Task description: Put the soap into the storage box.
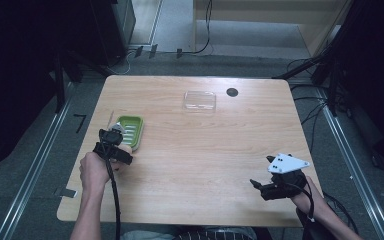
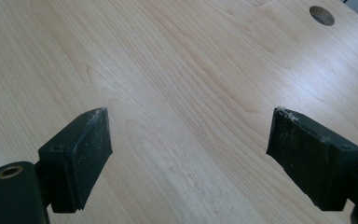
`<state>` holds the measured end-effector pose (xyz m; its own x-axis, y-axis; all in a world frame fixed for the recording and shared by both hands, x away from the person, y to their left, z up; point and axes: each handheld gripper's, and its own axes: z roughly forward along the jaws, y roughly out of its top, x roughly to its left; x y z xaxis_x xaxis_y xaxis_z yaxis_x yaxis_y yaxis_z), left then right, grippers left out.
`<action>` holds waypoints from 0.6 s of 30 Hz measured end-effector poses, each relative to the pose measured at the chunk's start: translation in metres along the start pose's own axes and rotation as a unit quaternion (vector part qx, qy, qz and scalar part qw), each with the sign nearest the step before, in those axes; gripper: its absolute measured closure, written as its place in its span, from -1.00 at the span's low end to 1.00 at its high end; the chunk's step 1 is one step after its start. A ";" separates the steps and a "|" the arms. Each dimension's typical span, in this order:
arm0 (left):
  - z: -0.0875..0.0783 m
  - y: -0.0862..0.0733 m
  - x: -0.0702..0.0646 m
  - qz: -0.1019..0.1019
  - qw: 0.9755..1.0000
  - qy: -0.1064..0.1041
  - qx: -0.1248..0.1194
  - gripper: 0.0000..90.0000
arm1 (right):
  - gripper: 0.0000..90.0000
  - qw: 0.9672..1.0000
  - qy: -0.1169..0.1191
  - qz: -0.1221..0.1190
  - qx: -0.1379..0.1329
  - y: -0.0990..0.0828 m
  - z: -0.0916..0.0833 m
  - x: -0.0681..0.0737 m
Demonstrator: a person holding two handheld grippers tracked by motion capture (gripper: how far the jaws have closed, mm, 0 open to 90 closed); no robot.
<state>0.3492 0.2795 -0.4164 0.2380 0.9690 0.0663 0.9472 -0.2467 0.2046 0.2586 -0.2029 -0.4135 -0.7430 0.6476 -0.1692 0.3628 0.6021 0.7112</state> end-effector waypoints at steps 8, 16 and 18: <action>-0.001 0.005 0.002 -0.002 1.000 0.001 -0.008 -0.25 | -0.70 1.000 -0.001 0.000 0.000 0.000 0.000 0.000; -0.002 0.014 0.000 0.000 1.000 0.002 -0.018 -0.26 | -0.70 1.000 0.001 0.003 0.002 0.000 0.000 0.000; -0.003 0.015 0.001 0.002 1.000 0.000 -0.020 -0.25 | -0.70 1.000 0.001 0.002 0.002 0.000 0.000 0.000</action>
<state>0.3629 0.2764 -0.4103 0.2418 0.9680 0.0677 0.9370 -0.2510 0.2427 0.2584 -0.2029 -0.4136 -0.7433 0.6482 -0.1654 0.3672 0.6020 0.7090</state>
